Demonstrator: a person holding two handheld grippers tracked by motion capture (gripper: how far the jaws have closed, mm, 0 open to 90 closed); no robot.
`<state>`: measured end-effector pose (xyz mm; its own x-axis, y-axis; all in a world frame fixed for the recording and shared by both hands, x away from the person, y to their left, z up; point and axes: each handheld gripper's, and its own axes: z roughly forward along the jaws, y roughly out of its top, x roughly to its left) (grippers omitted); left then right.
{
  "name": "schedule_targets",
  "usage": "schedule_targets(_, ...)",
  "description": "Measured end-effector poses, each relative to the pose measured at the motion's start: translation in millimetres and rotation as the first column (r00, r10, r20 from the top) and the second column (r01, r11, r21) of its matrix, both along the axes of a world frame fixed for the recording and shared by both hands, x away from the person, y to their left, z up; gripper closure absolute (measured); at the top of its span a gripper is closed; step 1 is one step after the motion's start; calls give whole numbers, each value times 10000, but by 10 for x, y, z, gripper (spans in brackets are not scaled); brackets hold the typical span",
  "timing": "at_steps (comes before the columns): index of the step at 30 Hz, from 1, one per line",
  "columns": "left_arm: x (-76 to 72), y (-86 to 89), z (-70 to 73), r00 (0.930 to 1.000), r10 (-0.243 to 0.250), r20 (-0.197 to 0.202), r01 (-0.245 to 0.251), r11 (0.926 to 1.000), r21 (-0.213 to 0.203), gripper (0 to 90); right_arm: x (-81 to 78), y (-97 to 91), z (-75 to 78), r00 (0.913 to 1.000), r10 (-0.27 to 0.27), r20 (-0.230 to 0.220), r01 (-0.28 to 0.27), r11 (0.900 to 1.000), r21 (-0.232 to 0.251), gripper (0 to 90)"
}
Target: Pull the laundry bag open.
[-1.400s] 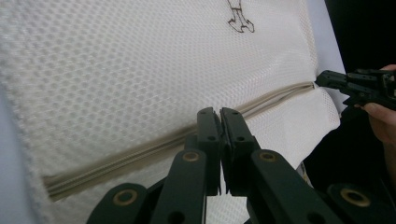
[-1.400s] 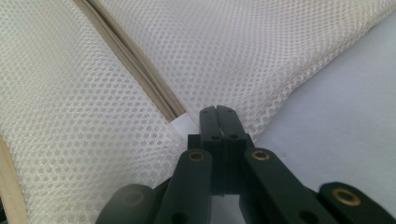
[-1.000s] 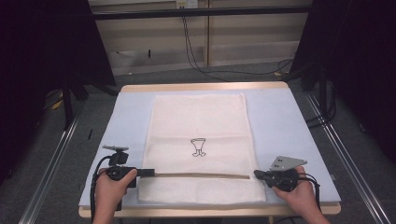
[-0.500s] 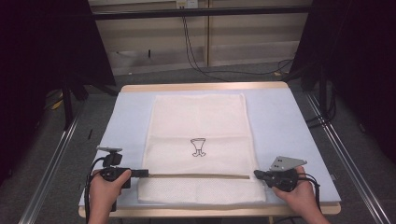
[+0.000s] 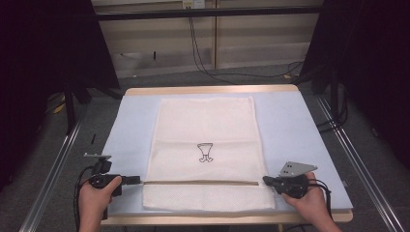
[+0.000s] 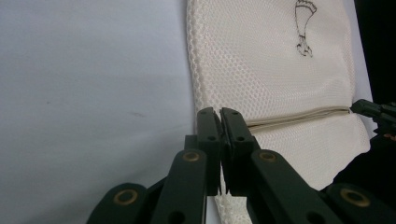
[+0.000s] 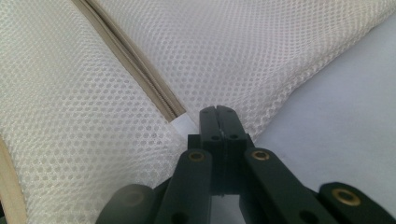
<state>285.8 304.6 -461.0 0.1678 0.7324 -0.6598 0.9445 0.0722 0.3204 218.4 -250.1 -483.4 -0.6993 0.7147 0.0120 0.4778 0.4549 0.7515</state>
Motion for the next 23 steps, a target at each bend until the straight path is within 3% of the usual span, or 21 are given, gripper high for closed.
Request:
schedule_targets(6, -2, 9, -4, 10000, -26, 93, 26, 10000, 46, 872, -2, -7, -3, 10000, -33, -32, 33, 10000, 94, 900)
schedule_targets(7, -3, 18, 11, 9992, -12, 404, 4, 9998, 175, 835, 8, -27, -4, 9996, 42, 266, -45, 9999, 129, 900)
schedule_targets(9, -9, 38, 56, 9972, 84, 748, -102, 9997, 242, 782, 10, -33, 4, 9991, 95, 413, -96, 9999, 31, 900)
schedule_targets(10, -17, 50, 80, 9933, 210, 1137, -250, 9991, 346, 711, 11, -43, 26, 9982, 46, 603, -46, 10000, -11, 865)
schedule_targets(11, -17, 54, 86, 9895, 306, 1416, -356, 9988, 330, 635, 17, -63, 58, 9961, -197, 858, 185, 9997, 147, 749)
schedule_targets(12, -7, 63, 90, 9749, 581, 2150, -701, 9963, 488, 523, 45, -109, 86, 9908, -805, 1086, 777, 9965, 304, 650)
schedule_targets(13, -7, 63, 90, 9749, 581, 2150, -701, 9963, 488, 472, 50, -130, 93, 9876, -1064, 1157, 1036, 9942, 299, 636)
schedule_targets(14, 5, 57, 98, 9653, 604, 2541, -819, 9938, 752, 472, 50, -130, 93, 9876, -1064, 1157, 1036, 9942, 299, 636)
schedule_targets(16, 28, 31, 109, 9447, 691, 3205, -1135, 9860, 1222, 335, 71, -194, 106, 9815, -1501, 1192, 1448, 9881, 516, 517)
schedule_targets(18, 56, 30, 106, 9336, 510, 3547, -1196, 9774, 1742, 263, 84, -242, 116, 9749, -1892, 1175, 1830, 9812, 611, 456)
schedule_targets(19, 65, 21, 98, 9293, 588, 3647, -1311, 9755, 1769, 248, 94, -273, 117, 9695, -2134, 1204, 2066, 9762, 664, 427)
schedule_targets(22, 93, 30, 71, 9266, 310, 3749, -1191, 9696, 2140, 206, 122, -330, 100, 9597, -2630, 992, 2572, 9640, 680, 339)
schedule_targets(23, 99, 36, 61, 9190, 336, 3929, -1340, 9637, 2308, 203, 129, -340, 94, 9584, -2694, 946, 2640, 9623, 660, 330)
